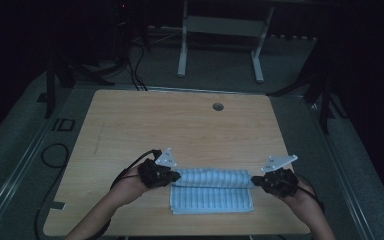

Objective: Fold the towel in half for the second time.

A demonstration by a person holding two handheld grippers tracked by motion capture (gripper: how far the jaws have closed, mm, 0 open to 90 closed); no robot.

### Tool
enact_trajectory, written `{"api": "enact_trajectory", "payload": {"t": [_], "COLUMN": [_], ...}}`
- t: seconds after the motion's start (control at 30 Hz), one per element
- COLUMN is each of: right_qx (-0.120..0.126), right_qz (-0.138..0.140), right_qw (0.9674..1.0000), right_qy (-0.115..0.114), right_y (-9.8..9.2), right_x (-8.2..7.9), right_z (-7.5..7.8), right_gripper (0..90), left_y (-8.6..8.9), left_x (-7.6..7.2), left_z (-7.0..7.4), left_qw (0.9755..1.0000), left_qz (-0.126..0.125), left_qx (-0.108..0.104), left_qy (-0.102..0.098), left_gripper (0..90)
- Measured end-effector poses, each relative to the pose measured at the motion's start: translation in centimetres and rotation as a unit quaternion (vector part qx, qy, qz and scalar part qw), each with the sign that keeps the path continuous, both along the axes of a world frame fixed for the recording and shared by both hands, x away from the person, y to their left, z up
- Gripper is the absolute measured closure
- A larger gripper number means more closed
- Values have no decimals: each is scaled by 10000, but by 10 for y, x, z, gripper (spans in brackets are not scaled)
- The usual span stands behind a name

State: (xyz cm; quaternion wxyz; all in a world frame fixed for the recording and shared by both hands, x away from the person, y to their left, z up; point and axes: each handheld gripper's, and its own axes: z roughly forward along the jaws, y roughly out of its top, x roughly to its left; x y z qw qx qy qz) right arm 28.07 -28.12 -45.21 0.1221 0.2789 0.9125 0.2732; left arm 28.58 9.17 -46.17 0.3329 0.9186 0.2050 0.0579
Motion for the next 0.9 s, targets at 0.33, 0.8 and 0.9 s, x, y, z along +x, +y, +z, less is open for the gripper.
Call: {"api": "enact_trajectory", "payload": {"t": [0.33,0.8,0.9], "right_qx": [116,164,3], "right_qz": [190,285,328], "right_qw": [9975,9986,9981], "right_qy": [666,407,514], "right_y": [-8,20,26], "right_x": [-42,-16,-6], "right_z": [-31,-33,-47], "right_gripper": [757,579,548], "left_y": [-1,-28,-36], "left_x": [-28,-9,-6], "left_z": [-25,-40,-52], "left_qw": [9985,9982,9974], "left_qz": [-349,-288,-294], "left_qx": [233,267,365], "left_qy": [355,462,555], "left_gripper": [834,397,388]}}
